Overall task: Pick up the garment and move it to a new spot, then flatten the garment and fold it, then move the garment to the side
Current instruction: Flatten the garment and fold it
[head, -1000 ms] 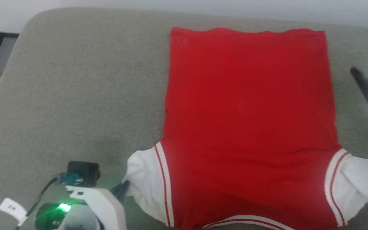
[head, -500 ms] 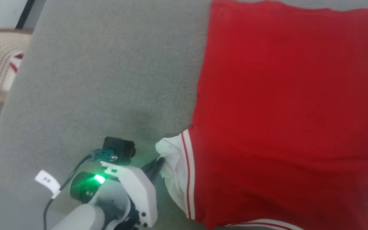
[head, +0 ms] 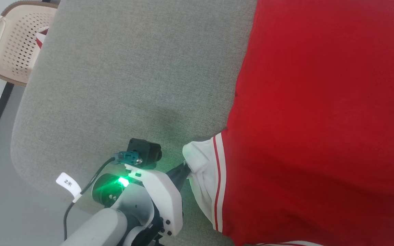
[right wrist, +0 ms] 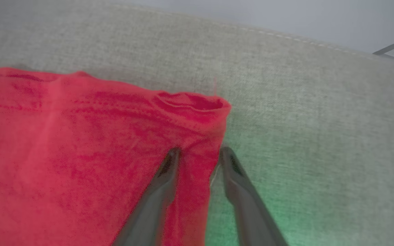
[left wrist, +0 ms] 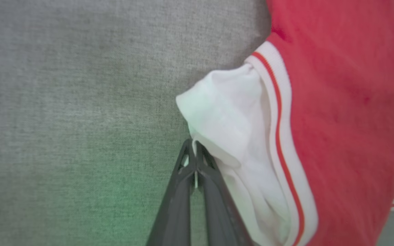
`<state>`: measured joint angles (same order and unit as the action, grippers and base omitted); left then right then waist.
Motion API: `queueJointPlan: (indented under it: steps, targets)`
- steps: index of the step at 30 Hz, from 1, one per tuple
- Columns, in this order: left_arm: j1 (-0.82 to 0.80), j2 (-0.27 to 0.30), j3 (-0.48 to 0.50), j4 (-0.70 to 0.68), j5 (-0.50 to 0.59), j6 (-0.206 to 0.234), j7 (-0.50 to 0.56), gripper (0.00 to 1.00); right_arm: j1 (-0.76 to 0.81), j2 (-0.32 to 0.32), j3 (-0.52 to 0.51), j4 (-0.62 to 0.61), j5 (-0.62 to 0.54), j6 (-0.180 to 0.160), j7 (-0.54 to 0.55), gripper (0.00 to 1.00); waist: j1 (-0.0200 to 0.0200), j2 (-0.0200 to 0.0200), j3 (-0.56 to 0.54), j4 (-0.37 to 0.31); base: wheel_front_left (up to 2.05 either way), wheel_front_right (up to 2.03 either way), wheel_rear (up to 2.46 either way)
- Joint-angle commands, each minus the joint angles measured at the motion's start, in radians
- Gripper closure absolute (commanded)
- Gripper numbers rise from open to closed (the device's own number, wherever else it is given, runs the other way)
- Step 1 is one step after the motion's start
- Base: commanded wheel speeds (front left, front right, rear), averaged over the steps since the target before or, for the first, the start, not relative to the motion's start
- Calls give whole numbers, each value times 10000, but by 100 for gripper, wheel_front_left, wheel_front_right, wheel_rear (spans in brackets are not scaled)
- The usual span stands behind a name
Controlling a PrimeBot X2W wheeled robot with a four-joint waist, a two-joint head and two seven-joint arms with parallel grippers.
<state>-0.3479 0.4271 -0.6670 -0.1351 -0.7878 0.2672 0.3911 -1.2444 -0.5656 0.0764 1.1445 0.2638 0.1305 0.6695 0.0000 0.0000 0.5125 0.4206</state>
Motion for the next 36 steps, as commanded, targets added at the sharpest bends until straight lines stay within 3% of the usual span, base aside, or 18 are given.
queueJointPlan:
  steps: [1,4,11,15,21,29,33,36]
  targets:
    - [-83,-40,51,68,5,-19,-68,100,838,322,231,748,-33,1,557,100,0,0,-7,-68,0,0,0]
    - [-52,16,146,146,-52,17,-130,100,670,135,254,818,-83,-9,511,100,0,0,-77,-261,0,0,0]
    - [52,370,452,215,-108,138,-161,100,1255,681,1259,-245,806,1,948,100,0,0,-481,-1044,0,0,0]
    - [134,615,604,199,-142,218,-104,100,2265,508,2191,-1845,1944,1,1378,100,0,0,-720,-1561,0,0,0]
    - [206,903,790,82,-158,397,-26,100,4305,-541,2915,-5190,3967,-6,1953,100,0,0,-1030,-2310,0,0,0]
    - [323,1191,948,-133,-109,632,105,100,7386,-1097,2011,-8365,5081,-6,2144,100,0,0,-1252,-3072,0,0,0]
    - [308,1317,1026,-216,-112,715,161,100,9215,-928,1119,-9666,4997,-8,2333,100,0,0,-1295,-3387,0,0,0]
    - [256,1389,1062,-244,-169,708,199,100,10871,-316,201,-10442,4622,-9,2526,100,0,0,-1328,-3572,0,0,0]
